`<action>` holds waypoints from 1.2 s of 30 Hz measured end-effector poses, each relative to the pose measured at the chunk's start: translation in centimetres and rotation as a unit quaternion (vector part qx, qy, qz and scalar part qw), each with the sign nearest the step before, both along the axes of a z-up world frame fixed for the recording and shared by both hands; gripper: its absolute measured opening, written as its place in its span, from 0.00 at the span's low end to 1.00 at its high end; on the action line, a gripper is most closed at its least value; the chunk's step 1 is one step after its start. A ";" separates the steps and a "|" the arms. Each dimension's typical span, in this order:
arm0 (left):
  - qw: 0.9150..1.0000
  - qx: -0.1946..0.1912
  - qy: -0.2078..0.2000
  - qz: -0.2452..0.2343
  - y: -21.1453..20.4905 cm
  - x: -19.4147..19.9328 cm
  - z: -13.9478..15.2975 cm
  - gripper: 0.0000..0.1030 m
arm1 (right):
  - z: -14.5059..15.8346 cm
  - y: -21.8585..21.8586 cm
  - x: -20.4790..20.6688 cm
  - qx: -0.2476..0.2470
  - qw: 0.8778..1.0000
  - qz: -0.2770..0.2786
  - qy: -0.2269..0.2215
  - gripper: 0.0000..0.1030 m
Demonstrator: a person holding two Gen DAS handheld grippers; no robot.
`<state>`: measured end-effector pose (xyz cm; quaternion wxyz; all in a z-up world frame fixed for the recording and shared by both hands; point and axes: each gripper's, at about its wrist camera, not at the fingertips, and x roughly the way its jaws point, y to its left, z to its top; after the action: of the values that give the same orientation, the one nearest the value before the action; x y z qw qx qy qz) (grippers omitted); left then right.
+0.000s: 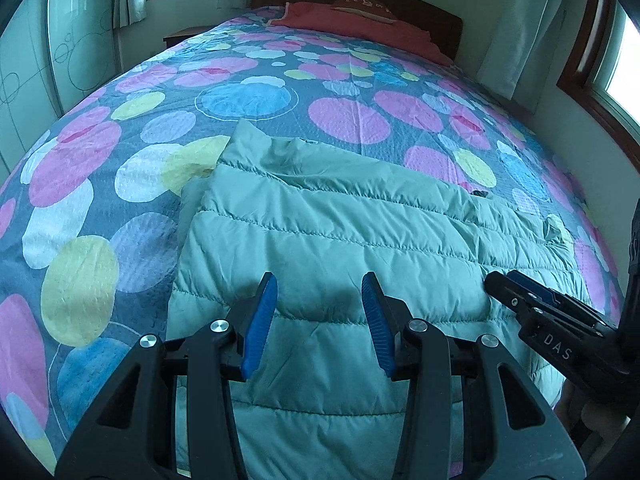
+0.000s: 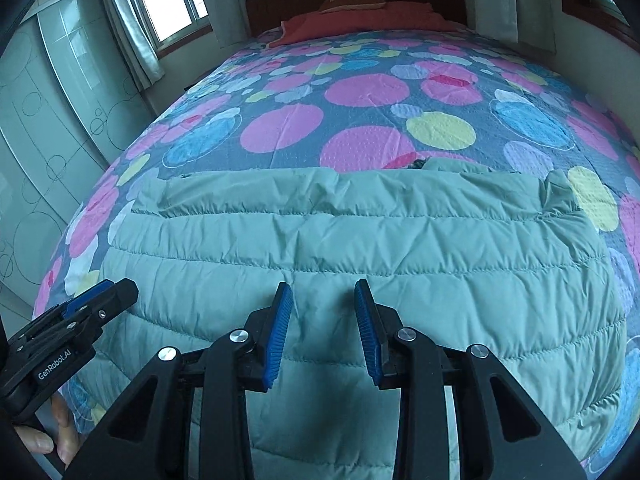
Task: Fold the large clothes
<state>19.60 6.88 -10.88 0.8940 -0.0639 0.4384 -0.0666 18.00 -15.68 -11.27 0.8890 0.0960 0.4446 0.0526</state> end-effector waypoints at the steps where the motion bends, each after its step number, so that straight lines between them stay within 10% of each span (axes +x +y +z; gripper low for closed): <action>1: 1.000 -0.001 0.001 0.001 0.1 0.0 -0.2 0.42 | -0.3 0.2 0.1 -0.003 1.000 0.000 0.002 0.33; 22: 0.998 0.067 -0.017 0.003 -0.7 -0.2 -1.4 0.42 | -3.7 2.3 0.0 -0.081 0.997 0.000 -0.013 0.33; 36: 0.992 0.063 0.011 0.109 4.6 -0.8 -1.5 0.62 | -4.0 2.5 -0.3 -0.088 0.996 -0.001 -0.024 0.33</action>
<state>18.84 11.50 -12.42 0.8932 -0.0561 0.4422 0.0598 17.72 -13.21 -15.32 0.9046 0.0163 0.4256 0.0149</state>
